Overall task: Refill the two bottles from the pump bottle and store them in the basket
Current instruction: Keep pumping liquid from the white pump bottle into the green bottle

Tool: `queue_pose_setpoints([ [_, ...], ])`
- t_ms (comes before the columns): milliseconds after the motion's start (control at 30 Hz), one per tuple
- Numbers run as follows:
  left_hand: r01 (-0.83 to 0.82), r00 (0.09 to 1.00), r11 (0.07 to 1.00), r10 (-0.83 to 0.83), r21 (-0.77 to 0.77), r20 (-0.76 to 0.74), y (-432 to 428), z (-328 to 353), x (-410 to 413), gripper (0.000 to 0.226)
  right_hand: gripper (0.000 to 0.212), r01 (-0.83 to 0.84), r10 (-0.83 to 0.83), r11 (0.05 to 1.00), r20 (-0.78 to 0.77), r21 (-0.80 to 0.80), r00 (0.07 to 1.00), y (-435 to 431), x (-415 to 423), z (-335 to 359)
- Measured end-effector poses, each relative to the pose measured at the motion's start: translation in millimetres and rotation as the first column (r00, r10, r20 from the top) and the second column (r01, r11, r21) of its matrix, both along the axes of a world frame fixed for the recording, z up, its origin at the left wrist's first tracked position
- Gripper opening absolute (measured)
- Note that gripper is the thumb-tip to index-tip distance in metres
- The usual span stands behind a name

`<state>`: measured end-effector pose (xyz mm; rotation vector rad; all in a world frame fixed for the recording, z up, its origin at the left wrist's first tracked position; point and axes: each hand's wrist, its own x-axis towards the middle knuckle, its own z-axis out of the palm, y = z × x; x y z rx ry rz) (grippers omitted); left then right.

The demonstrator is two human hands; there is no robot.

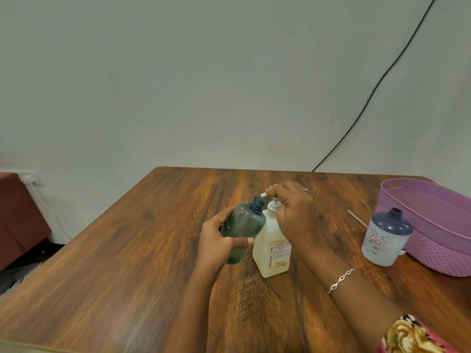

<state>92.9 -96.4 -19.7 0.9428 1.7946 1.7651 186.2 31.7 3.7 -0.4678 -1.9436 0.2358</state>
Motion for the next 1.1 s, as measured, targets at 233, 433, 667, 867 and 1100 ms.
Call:
queue_pose_setpoints([
  [233,0.001,1.000,1.000,-0.001,0.017,0.000,2,1,-1,0.077,0.027,0.019,-0.020,0.999,0.037,0.045,0.999,-4,1,-1],
  [433,0.023,1.000,0.999,-0.023,0.039,0.005,4,2,3,0.069,0.033,-0.015,0.015,1.000,0.024,0.009,1.000,-2,2,-3],
  [667,0.027,1.000,0.999,-0.027,0.048,-0.001,2,5,2,0.067,0.026,-0.021,0.021,1.000,0.038,0.002,0.999,2,-1,6],
  [867,0.034,0.999,0.999,-0.035,0.039,0.010,0,2,3,0.067,0.027,-0.027,0.025,0.999,0.085,0.023,0.996,-1,3,-4],
  [1100,0.026,0.999,0.998,-0.027,0.053,0.018,0,3,4,0.066,0.028,-0.053,0.057,0.997,0.052,-0.061,0.997,4,2,11],
])
